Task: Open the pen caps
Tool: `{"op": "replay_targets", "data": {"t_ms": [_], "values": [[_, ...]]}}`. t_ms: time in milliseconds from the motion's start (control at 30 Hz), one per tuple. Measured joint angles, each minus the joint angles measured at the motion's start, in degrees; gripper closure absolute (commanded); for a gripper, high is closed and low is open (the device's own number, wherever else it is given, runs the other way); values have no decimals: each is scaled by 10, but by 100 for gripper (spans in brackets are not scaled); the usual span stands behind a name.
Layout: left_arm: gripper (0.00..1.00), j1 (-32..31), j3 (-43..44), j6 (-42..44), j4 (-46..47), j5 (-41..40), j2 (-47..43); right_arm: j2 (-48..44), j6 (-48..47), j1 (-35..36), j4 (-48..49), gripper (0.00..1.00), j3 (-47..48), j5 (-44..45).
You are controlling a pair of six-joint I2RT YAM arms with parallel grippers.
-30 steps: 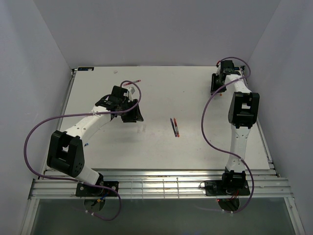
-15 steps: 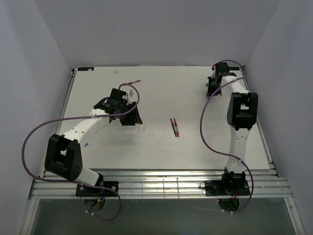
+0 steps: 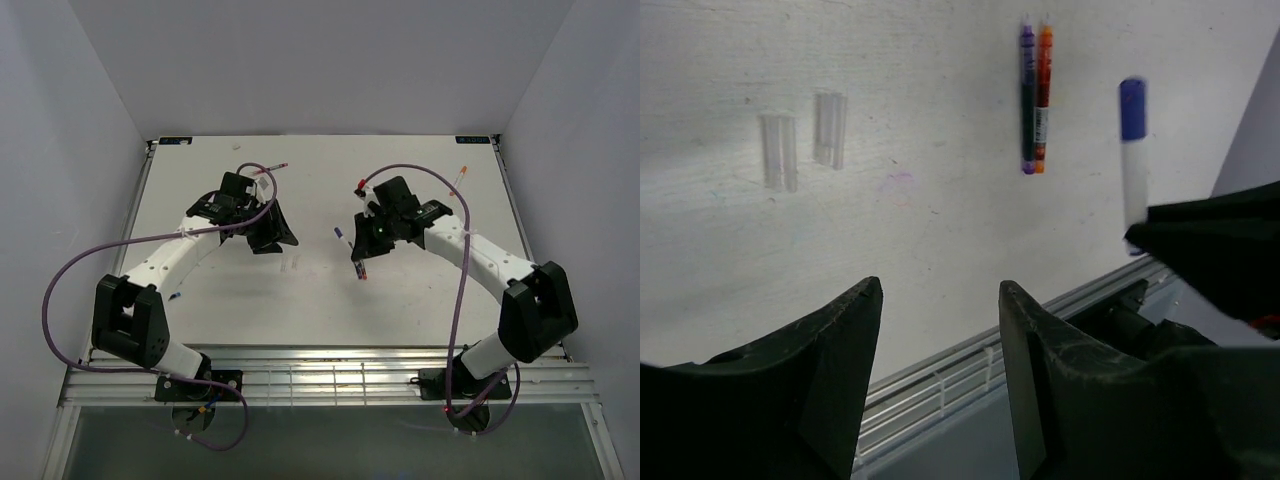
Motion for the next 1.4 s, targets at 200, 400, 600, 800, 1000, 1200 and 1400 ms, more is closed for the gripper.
{"op": "replay_targets", "data": {"t_ms": [200,400,600,800,1000,1200,1400], "values": [[37,0,11,-68,12,63,10,-71,34,67,7,92,-73,-37],[36,0,30,-126,23,111,30,-72,49,98,30,92,-74,-55],[36,-4,30,-165,31,133,31,-58,59,115,47,92,-69,-63],[37,-12,29,-184,39,142,33,-51,63,122,55,92,-55,-63],[37,-14,28,-188,43,146,48,-51,67,126,57,92,-40,-63],[38,-14,28,-186,43,148,71,-51,71,130,57,92,-32,-61],[51,-14,30,-181,43,148,79,-51,73,138,57,92,-25,-61]]}}
